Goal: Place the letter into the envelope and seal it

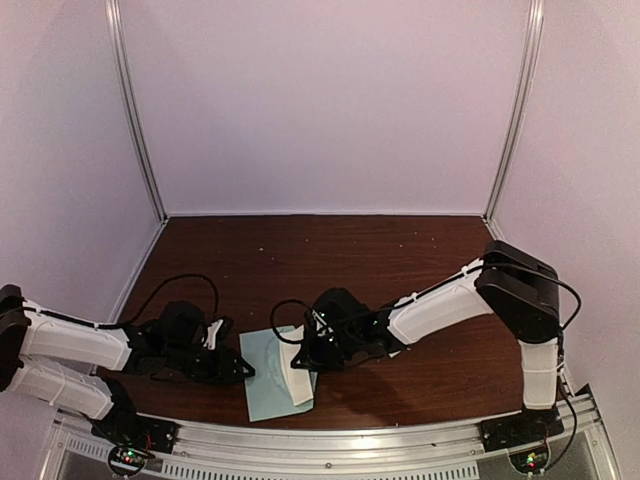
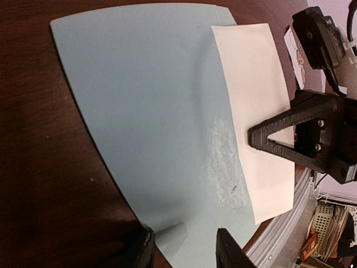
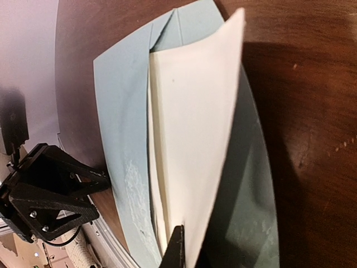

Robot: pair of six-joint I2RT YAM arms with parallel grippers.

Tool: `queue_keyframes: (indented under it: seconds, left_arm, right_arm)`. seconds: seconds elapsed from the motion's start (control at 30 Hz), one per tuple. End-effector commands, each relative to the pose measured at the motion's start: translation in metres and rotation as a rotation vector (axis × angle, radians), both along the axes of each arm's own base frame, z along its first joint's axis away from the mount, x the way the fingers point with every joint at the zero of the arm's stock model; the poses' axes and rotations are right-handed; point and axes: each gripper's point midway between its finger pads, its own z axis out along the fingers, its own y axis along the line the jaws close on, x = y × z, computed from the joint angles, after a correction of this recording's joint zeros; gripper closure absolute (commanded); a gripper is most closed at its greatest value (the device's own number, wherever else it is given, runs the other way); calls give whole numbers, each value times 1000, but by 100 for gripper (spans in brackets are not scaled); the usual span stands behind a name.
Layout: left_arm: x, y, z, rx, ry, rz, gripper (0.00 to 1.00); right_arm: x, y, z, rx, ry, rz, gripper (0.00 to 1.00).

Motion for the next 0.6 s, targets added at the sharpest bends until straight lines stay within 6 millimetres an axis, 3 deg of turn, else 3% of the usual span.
queue_keyframes:
  seconds: [0.0, 0.17, 0.33, 0.57]
  left_arm:
    - [1, -2, 0, -19, -4, -7, 61]
    - [4, 0, -2, -4, -14, 4, 62]
    - [9, 5, 5, 18, -48, 34, 62]
    - [18, 8, 21, -7, -92, 76, 61]
  right_arm:
    - [-5, 10, 0, 23, 13, 14, 100]
    - [-3, 1, -1, -31, -17, 14, 100]
    - [5, -18, 8, -139, -98, 9, 81]
    - [15, -51, 20, -317, -213, 18, 64]
